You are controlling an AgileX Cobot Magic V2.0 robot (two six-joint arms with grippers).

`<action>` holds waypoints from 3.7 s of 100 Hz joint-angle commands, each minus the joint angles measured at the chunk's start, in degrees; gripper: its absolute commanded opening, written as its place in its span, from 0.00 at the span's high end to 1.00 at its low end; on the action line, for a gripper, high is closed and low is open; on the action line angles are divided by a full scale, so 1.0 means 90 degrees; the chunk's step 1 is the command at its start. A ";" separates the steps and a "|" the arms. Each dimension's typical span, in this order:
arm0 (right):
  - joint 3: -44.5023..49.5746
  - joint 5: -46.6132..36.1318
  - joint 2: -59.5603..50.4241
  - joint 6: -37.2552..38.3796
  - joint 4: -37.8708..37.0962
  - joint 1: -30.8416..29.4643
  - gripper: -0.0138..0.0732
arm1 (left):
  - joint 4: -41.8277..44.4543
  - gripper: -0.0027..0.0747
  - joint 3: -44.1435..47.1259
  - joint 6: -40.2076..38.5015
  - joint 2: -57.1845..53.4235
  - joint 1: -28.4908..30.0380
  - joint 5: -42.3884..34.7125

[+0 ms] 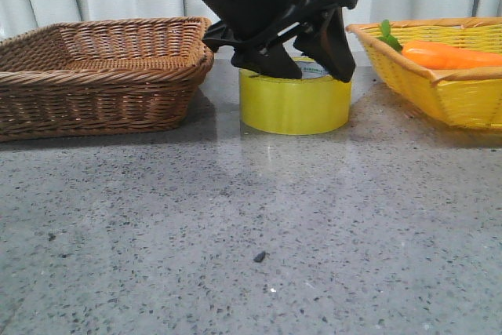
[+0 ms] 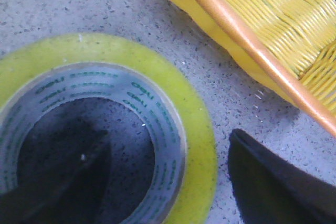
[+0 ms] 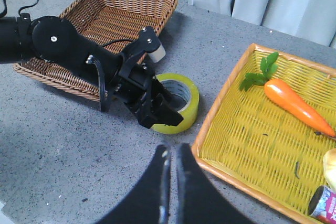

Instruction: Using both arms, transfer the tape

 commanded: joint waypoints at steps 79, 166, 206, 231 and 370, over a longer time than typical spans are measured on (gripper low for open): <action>-0.0105 -0.0446 -0.0024 0.0013 -0.0103 -0.0025 0.92 | -0.0151 0.99 -0.1884 0.0124 -0.1295 0.0080 -0.0150; -0.0105 -0.0445 -0.0038 0.0013 -0.0261 -0.0025 0.92 | 0.1675 0.50 -0.1818 -0.1215 -0.1338 0.2252 0.1950; 0.2465 -0.2643 -0.2765 0.0013 -0.1645 -0.0025 0.92 | 0.2629 0.82 0.1832 -0.1350 -0.4297 0.0753 -0.2018; 0.4564 -0.3594 -0.4793 0.0013 -0.2042 -0.0025 0.92 | 0.2672 0.99 0.5041 -0.1350 -0.6505 0.0661 -0.3962; 0.6127 -0.3513 -0.5534 0.0013 -0.2055 -0.0025 0.92 | 0.2568 0.99 0.9883 -0.1374 -1.2222 0.3227 -0.3859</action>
